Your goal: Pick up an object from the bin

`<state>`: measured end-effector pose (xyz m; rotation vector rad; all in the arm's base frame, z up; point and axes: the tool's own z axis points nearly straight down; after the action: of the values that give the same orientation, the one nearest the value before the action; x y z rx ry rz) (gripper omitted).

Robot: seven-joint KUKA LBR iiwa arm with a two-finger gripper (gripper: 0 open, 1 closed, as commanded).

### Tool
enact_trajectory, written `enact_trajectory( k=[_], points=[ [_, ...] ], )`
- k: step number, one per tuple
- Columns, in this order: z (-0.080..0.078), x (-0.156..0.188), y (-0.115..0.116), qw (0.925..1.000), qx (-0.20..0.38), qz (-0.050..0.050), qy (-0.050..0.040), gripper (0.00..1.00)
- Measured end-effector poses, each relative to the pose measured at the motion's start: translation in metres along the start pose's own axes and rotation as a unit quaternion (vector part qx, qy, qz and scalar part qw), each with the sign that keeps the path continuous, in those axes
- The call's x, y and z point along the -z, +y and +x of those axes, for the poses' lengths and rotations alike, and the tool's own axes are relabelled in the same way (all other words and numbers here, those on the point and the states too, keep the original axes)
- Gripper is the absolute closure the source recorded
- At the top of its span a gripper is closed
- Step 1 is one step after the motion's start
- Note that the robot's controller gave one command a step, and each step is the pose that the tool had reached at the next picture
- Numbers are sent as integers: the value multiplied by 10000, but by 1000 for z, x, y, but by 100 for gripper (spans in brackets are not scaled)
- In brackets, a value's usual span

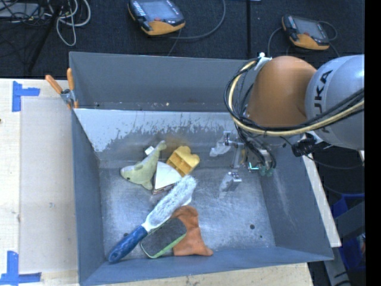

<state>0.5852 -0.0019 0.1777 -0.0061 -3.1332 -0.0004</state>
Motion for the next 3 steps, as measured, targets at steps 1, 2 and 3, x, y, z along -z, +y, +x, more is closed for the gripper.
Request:
enact_trajectory(
  k=[1,2,3],
  points=[
    [-2,4,0,10000,0,0,-37,0],
    [11,36,11,9999,108,2,-21,0],
    [13,47,16,9999,119,3,-33,0]
  ],
)
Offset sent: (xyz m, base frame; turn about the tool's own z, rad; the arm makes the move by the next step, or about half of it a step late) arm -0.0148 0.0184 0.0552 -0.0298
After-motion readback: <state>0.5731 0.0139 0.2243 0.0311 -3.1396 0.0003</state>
